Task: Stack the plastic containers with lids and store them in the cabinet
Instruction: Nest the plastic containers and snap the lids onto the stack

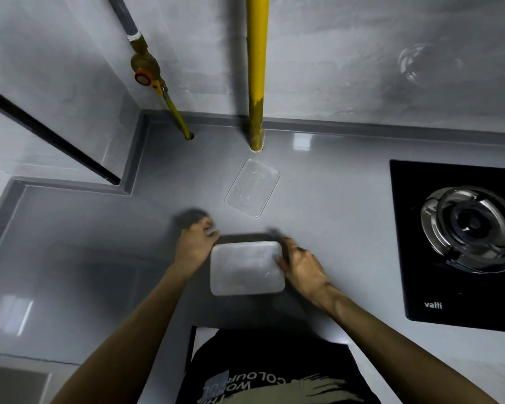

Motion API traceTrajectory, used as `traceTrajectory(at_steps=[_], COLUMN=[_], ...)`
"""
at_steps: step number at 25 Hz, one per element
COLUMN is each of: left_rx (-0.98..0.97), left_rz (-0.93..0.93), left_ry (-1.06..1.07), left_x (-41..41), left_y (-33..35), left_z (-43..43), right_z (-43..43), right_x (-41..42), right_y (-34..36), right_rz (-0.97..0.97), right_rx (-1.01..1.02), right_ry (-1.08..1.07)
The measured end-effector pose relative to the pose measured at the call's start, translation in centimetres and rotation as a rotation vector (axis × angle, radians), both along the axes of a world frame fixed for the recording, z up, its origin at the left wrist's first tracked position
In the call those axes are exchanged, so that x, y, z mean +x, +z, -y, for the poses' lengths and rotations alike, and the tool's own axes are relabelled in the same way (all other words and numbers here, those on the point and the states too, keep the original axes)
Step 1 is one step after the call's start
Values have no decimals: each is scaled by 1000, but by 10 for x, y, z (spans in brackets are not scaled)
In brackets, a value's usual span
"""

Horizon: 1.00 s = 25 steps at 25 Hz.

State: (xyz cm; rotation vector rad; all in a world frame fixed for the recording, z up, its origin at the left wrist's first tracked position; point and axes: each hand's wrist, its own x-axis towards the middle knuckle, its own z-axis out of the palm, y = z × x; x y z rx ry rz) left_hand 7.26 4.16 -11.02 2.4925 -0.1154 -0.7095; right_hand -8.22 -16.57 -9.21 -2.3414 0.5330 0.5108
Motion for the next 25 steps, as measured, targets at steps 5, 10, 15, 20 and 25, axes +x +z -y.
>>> traceTrajectory(at_steps=[5, 10, 15, 20, 25], left_rx=[271, 510, 549, 500, 396], left_rz=[50, 33, 60, 109, 65], left_ry=[-87, -148, -151, -96, 57], left_x=[36, 46, 49, 43, 39], left_y=[-19, -44, -47, -44, -44], left_z=[85, 129, 128, 122, 119], right_z=[21, 45, 56, 56, 52], right_x=[-3, -13, -20, -22, -27], right_y=[0, 4, 9, 8, 7], right_rz=[44, 3, -10, 28, 71], right_rx=[-157, -283, -284, -269, -257], right_ry=[-57, -24, -42, -57, -57])
